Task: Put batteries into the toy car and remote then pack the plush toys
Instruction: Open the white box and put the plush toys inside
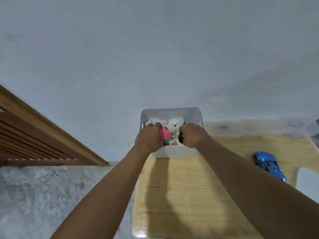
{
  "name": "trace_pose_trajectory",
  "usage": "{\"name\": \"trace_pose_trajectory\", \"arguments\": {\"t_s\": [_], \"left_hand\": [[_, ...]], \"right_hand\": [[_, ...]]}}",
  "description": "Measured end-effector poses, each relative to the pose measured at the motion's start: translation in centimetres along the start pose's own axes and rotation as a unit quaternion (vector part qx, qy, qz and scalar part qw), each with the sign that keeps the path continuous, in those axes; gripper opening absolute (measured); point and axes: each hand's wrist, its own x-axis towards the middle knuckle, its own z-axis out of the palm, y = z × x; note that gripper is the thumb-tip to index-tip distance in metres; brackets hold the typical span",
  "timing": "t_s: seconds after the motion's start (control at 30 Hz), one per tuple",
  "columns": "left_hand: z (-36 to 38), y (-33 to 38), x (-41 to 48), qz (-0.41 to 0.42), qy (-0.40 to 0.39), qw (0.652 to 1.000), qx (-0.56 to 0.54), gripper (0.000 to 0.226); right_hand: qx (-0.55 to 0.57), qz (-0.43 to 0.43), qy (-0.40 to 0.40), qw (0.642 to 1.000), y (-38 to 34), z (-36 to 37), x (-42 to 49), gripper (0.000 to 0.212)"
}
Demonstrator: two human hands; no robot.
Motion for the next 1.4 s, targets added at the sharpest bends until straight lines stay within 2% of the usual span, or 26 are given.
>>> {"name": "trace_pose_trajectory", "arguments": {"t_s": [0.17,0.23,0.3,0.37,0.43,0.5,0.6,0.73,0.8,0.9,1.1,1.23,1.4], "left_hand": [[1.1,0.2,0.9,-0.02,-0.028,0.999,-0.005,0.061],[1.0,0.6,0.8,-0.016,-0.019,1.0,-0.008,0.056],[0.4,1.9,0.9,-0.003,0.013,1.0,-0.011,0.045],[-0.3,4.5,1.1,0.024,0.051,0.998,-0.01,0.04],[-0.6,8.8,1.5,0.066,0.078,0.994,-0.037,0.036],[-0.1,14.4,1.7,0.111,0.075,0.988,-0.076,0.034],[2.5,23.8,1.5,0.179,0.031,0.978,-0.102,0.034],[8.8,35.2,0.5,0.217,-0.096,0.968,-0.084,0.046],[12.6,39.7,-0.4,0.22,-0.169,0.959,-0.063,0.058],[18.1,45.1,-2.0,0.214,-0.237,0.947,-0.041,0.072],[25.8,48.2,-3.0,0.142,-0.332,0.932,0.043,0.089],[28.1,48.5,-3.8,0.128,-0.309,0.939,0.085,0.087],[27.2,48.8,-3.9,0.128,-0.244,0.961,0.017,0.082]], "right_hand": [[0.067,-0.002,0.003,0.998,0.6,-0.1,0.4,0.045],[0.144,-0.012,0.064,0.987,1.6,-1.0,-0.4,0.04],[0.2,-0.029,0.169,0.965,3.8,-2.3,-2.2,0.028],[0.217,-0.033,0.252,0.942,7.0,-3.2,-4.4,0.022],[0.201,0.006,0.275,0.94,11.3,-3.3,-6.6,0.02],[0.184,0.084,0.264,0.943,16.2,-3.1,-8.9,0.02],[0.166,0.189,0.229,0.94,24.3,-2.0,-13.2,0.022],[0.177,0.332,0.166,0.912,34.2,1.0,-20.4,0.035],[0.183,0.373,0.12,0.901,38.3,3.1,-24.1,0.045],[0.208,0.405,0.05,0.889,43.4,6.5,-28.6,0.062],[0.265,0.414,-0.044,0.87,47.6,12.7,-31.9,0.086],[0.333,0.391,-0.013,0.858,48.4,15.2,-31.9,0.084],[0.347,0.402,0.041,0.847,48.0,14.4,-31.0,0.078]]}}
